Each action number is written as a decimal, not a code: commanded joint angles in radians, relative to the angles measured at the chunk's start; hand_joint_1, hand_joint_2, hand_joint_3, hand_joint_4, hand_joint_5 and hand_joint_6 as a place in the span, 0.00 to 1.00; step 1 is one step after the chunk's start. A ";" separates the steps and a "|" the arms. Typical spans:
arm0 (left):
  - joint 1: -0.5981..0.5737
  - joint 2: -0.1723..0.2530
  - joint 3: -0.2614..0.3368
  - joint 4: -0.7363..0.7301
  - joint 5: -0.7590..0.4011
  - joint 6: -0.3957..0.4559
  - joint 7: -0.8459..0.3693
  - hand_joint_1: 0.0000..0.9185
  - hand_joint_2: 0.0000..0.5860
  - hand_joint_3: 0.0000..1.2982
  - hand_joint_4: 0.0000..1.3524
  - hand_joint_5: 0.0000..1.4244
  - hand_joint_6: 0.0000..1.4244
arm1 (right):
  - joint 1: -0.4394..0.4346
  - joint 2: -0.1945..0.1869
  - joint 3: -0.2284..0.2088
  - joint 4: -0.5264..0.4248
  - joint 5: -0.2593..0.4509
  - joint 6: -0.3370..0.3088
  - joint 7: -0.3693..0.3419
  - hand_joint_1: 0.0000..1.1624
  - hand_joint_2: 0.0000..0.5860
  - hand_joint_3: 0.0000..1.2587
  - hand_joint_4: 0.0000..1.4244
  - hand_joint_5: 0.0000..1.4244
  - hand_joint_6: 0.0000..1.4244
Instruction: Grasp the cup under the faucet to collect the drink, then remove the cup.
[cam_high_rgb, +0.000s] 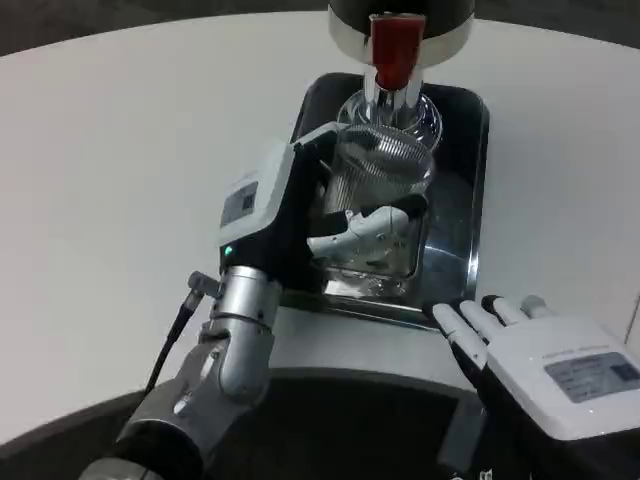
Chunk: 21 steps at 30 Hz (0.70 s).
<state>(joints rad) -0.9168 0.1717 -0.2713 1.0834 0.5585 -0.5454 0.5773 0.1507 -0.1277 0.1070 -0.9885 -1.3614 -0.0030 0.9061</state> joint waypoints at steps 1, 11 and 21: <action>0.000 0.000 -0.022 0.022 0.009 -0.002 0.002 0.49 0.58 0.65 0.74 0.59 0.66 | 0.016 0.000 -0.010 -0.007 0.015 -0.008 -0.009 0.53 0.48 0.00 0.00 0.00 0.00; 0.017 0.031 -0.040 0.016 0.013 -0.013 0.005 0.49 0.56 0.60 0.64 0.58 0.67 | 0.003 -0.004 -0.024 -0.001 0.026 -0.010 -0.017 0.52 0.49 0.00 0.00 0.00 0.00; 0.047 0.077 -0.050 0.013 0.015 -0.028 -0.011 0.43 0.49 0.49 0.48 0.55 0.67 | 0.014 0.000 -0.017 0.019 0.017 -0.014 -0.035 0.52 0.50 0.00 0.00 0.00 0.00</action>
<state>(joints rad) -0.9121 0.2236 -0.3076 1.0865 0.5598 -0.5810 0.5838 0.1490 -0.1294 0.0870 -0.9852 -1.3414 -0.0077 0.8932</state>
